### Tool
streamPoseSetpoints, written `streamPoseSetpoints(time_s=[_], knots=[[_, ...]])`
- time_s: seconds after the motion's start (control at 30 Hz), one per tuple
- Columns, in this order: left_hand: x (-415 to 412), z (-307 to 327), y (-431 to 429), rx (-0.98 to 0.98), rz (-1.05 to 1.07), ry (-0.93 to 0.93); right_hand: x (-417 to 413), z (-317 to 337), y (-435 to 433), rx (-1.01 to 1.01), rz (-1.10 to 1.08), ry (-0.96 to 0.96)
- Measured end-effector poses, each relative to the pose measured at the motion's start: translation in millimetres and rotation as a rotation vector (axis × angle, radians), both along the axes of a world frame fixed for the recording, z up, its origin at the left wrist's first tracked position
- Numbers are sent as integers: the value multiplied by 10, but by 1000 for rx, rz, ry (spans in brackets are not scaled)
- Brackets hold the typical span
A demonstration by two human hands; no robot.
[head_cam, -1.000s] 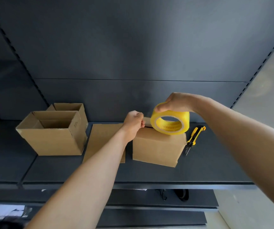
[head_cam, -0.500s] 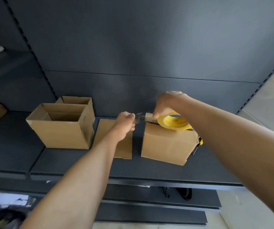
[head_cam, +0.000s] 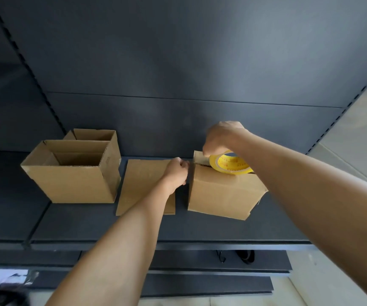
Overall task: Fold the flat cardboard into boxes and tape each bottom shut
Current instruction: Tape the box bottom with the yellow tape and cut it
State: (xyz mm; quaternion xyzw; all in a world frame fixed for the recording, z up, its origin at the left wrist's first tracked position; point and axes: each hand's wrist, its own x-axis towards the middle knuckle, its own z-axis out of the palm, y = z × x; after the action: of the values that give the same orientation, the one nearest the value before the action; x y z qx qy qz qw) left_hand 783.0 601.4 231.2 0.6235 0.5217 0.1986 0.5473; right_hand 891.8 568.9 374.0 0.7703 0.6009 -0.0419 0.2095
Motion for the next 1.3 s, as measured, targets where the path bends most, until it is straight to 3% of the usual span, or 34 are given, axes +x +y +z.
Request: streamPoseSetpoints(time_s=[0.17,0.43,0.53,0.6,0.67,0.73,0.83,0.9,1.13,1.3], knots=[[54,-34,10,52,8,41,27,-18,9,13,0,0],[170,-28,-14,-129,62,27,65,-5,-1,-3,-35,20],[115,-53,-42,14,98,107,87,5,-5,-18,-38,23],[85,10,-79,119,91,-27,87,12,5,-35,-44,27],[55,172,-124,61,5,-259,87,24,16,-55,-52,41],[37,267,-133,-18,-209,-322,84,40,21,-70,-51,45],[40,296,-170,4,-509,2,90,51,18,-88,-48,45],[60,304,-178,114,-550,158,86,47,18,-98,-46,51],[165,330,-166,178,-612,240,122,72,-30,-129,-40,41],[163,284,-124,244,-635,263,204,287,-139,-99,-50,168]])
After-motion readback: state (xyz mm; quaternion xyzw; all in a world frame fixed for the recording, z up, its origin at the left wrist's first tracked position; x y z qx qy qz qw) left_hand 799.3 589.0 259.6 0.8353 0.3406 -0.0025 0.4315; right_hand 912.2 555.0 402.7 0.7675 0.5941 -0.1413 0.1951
